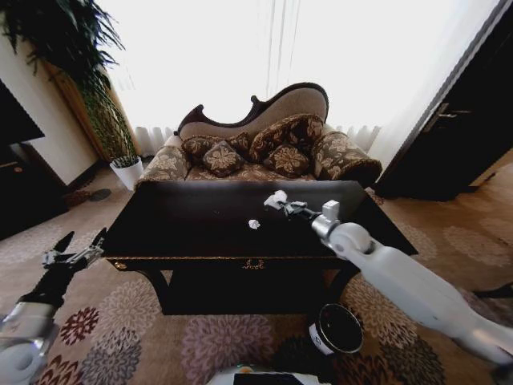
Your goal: Move to the front of the table and place the trash on the table into the trash bin.
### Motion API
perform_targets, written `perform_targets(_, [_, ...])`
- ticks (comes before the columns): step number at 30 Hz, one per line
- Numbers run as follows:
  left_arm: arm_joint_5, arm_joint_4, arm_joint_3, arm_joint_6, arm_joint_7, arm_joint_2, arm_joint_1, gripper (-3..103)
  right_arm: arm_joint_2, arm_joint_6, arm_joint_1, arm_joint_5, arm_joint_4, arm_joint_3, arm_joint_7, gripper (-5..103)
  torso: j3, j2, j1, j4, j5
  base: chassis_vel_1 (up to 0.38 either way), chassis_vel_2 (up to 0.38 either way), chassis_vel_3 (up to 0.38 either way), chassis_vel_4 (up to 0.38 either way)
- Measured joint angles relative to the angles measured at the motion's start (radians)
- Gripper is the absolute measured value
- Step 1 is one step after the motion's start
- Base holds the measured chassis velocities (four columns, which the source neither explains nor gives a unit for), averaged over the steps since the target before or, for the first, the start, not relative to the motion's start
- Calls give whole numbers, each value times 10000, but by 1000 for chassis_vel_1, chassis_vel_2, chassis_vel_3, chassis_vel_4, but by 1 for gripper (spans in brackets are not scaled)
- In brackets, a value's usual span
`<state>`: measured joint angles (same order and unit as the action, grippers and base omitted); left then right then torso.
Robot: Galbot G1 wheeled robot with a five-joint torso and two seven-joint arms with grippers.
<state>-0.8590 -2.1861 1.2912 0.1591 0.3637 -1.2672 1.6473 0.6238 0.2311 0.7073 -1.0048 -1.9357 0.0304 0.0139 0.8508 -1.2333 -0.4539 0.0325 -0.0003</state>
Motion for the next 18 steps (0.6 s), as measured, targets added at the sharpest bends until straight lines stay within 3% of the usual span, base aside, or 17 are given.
perform_targets(3, [-27, -15, -5, 0, -1, 12, -11, 100, -167, 3, 701, -158, -490, 583, 6, 1, 0, 0, 1, -2, 1, 0, 0, 0, 0])
perform_targets(5, [-86, -56, -7, 1, -9, 43, -36, 100, -374, -3, 2046, -366, -1376, 1688, -29, 1, -1, -1, 1, 4, 3, 0, 0, 0, 0])
perform_targets(12, [-195, -215, 51, 4, -11, -26, -18, 100, -273, -413, 3029, -669, -2455, 2580, -767, 1, 0, -1, 2, -4, 1, 0, 0, 0, 0])
perform_targets(14, [-267, -284, 76, 4, -12, -41, -10, 100, -196, -999, 3569, -731, -2645, 2997, -1939, 1, 0, 0, 0, -4, 0, 0, 0, 0, 0])
perform_targets(15, [-267, -284, 76, 4, -12, -41, -10, 100, -196, -999, 3569, -731, -2645, 2997, -1939, 1, 0, 0, 0, -4, 0, 0, 0, 0, 0])
perform_targets(16, [-296, -296, 87, 4, -12, -34, -8, 100, -164, -1209, 3831, -733, -2676, 3181, -2426, 1, 0, 0, 0, -3, -1, 0, 0, 0, 0])
perform_targets(18, [-392, -302, 151, 1, -14, 37, -6, 100, -18, -1839, 4686, -707, -2687, 3735, -3900, 1, 0, 0, 2, 0, 1, 0, 0, 0, 0])
